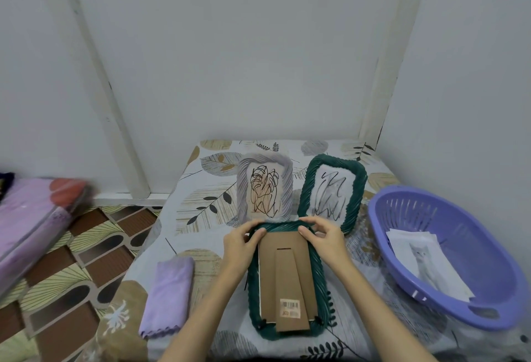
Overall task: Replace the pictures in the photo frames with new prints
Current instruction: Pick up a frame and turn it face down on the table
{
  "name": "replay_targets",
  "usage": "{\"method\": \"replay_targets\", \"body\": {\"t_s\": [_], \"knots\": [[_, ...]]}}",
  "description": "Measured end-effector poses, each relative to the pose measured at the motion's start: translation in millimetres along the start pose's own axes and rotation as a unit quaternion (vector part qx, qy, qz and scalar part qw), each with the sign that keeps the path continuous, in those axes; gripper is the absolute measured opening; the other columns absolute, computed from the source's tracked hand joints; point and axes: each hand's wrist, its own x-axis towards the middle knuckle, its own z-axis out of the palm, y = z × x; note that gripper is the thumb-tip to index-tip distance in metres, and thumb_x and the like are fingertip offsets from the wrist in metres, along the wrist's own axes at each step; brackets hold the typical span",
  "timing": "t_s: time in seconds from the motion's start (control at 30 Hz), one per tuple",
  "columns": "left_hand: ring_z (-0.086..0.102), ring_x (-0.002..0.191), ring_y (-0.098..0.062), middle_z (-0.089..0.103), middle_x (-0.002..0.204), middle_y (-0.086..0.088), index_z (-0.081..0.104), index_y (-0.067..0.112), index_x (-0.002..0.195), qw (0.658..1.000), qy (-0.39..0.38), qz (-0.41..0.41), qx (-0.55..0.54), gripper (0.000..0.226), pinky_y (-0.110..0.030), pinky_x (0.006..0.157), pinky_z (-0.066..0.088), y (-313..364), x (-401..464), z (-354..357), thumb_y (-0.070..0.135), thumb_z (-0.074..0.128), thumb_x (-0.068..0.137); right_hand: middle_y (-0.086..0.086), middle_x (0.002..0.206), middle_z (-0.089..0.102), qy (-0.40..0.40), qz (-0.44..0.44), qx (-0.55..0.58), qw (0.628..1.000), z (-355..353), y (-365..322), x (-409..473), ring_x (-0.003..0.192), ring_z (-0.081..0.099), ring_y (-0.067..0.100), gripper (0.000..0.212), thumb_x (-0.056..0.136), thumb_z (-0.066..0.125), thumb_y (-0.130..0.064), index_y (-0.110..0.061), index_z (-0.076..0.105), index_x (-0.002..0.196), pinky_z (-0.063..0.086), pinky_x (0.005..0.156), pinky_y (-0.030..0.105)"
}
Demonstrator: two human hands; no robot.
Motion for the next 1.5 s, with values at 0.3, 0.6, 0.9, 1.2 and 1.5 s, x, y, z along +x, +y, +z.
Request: {"method": "replay_targets", "body": {"t_s": [0.3,0.6,0.9,1.2,1.5], "knots": [[0.058,0.078,0.004,0.066,0.079,0.014,0.073,0.015,0.089,0.999,0.031,-0.031,0.012,0.010,-0.001,0.067,0.042,-11,9,9,0.015,0.065,0.084,-0.007,0.078,0.061,-0.015,0.024,0.018,0.999,6,11,12,0.079,0.052,0.012,0.011,0.082,0.067,-0.014,-0.024,0.066,0.086,0.044,0.069,0.020],[0.055,0.090,-0.008,0.062,0.098,0.001,0.061,0.009,0.114,0.992,-0.089,-0.039,0.086,0.028,-0.011,0.077,0.041,-15,14,3,0.020,0.060,0.088,0.001,0.126,0.050,-0.103,0.056,-0.116,0.986,10,14,-4,0.118,0.045,0.016,0.052,0.088,0.061,-0.025,-0.018,0.043,0.136,0.037,0.091,0.022],[0.048,0.106,-0.007,0.058,0.120,-0.001,0.059,0.014,0.117,0.986,-0.122,-0.018,0.111,0.028,-0.024,0.096,0.039,-9,-31,-30,0.016,0.057,0.089,0.006,0.122,0.054,-0.107,-0.009,-0.195,0.975,-13,20,-53,0.108,0.045,0.012,0.036,0.088,0.058,-0.010,-0.015,0.055,0.123,0.036,0.099,0.027],[0.019,0.135,-0.001,0.035,0.143,0.015,0.059,0.029,0.116,0.947,-0.246,0.071,0.192,0.079,-0.030,0.114,0.018,-12,-98,-45,0.075,0.064,0.052,-0.011,0.120,0.039,-0.155,-0.034,-0.243,0.957,-27,31,-116,0.117,0.028,0.007,0.108,0.032,0.042,-0.096,-0.031,0.061,0.117,0.024,0.105,0.028],[0.039,0.123,-0.001,0.052,0.127,0.012,0.061,0.028,0.083,0.964,-0.212,0.054,0.148,0.069,-0.011,0.094,0.027,-18,-114,-41,0.083,0.054,0.041,0.006,0.125,0.057,-0.121,-0.023,-0.240,0.963,-23,33,-128,0.124,0.043,0.021,0.059,0.053,0.062,-0.058,-0.025,0.068,0.102,0.033,0.105,0.036]]}}
